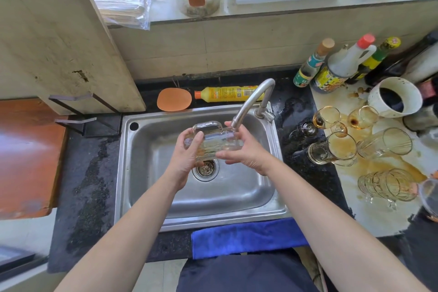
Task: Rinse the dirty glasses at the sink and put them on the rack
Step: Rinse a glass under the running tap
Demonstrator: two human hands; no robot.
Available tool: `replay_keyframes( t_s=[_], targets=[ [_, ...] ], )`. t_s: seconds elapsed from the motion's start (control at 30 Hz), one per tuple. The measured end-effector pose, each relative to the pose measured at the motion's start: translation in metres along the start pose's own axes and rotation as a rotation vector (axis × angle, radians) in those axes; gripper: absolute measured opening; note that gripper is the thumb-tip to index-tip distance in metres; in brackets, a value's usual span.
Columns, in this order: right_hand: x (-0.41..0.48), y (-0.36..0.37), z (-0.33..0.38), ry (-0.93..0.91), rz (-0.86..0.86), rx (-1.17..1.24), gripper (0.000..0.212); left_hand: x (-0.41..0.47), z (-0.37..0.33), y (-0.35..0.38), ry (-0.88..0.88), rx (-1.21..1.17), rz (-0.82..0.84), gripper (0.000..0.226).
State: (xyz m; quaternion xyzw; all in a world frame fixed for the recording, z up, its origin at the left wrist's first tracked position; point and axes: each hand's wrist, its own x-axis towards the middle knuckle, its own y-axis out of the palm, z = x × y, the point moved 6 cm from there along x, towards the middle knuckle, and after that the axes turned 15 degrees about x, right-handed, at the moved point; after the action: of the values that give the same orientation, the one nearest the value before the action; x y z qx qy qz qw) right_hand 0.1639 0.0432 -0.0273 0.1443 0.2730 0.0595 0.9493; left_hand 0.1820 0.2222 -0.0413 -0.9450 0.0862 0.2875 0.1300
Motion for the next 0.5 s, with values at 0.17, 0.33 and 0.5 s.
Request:
replay_keyframes(
  t_s=[0.17, 0.33, 0.5],
  targets=[
    [0.003, -0.005, -0.001, 0.049, -0.039, -0.029, 0.057, 0.0, -0.005, -0.007, 0.084, 0.082, 0.035, 0.051],
    [0.005, -0.007, 0.008, -0.013, -0.032, -0.074, 0.07, 0.002, 0.0, -0.004, -0.013, 0.055, 0.017, 0.063],
    [0.011, -0.003, 0.015, -0.006, 0.018, -0.144, 0.09, 0.0, 0.01, 0.002, -0.153, 0.003, 0.014, 0.051]
  ],
)
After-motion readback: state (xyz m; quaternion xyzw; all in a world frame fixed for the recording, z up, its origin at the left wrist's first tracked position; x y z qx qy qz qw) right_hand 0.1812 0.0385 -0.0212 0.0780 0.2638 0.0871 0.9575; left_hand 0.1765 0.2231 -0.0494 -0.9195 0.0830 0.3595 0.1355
